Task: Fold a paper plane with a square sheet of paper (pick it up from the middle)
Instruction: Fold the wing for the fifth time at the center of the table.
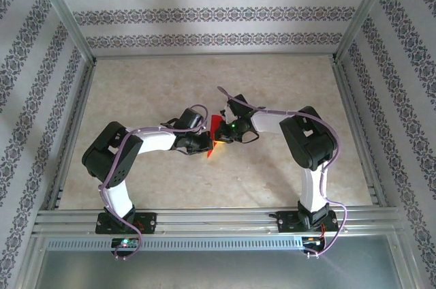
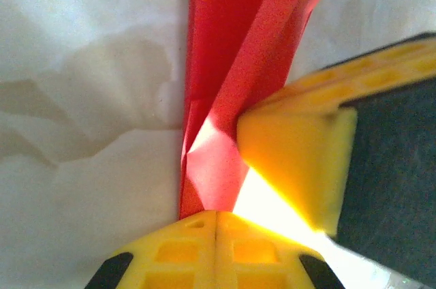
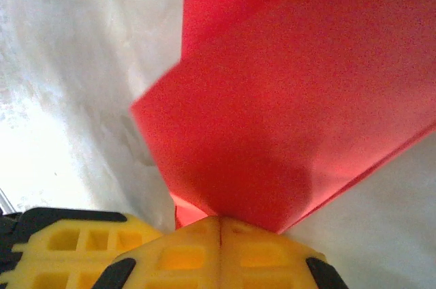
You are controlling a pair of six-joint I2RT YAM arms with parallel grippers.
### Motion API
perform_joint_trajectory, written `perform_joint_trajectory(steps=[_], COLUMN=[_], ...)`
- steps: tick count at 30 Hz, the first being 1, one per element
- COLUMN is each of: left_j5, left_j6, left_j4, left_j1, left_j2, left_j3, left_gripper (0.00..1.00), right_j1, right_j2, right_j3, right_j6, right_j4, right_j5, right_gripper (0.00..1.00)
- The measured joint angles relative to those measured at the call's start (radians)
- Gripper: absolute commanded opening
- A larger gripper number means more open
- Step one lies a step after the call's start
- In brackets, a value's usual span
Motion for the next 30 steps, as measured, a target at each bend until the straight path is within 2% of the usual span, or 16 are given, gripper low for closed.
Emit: perform_joint_trajectory(steps=[12, 30], left_j5=[0.0, -0.001], left_j6=[0.01, 0.06], left_j4=[0.004, -0.011], left_j1=[0.0, -0.006], left_j2=[0.0, -0.018], left_j3=[-0.003, -0.016], left_gripper=[0.0, 0.0], right_j1=[-0.103, -0.131], right_j2=[0.083, 0.094], right_j3=[0.122, 0.136], right_j6=[-0.045, -0.016], right_j4=[-0.055, -0.071], right_j5=[-0.041, -0.055], right_gripper=[0.0, 0.01])
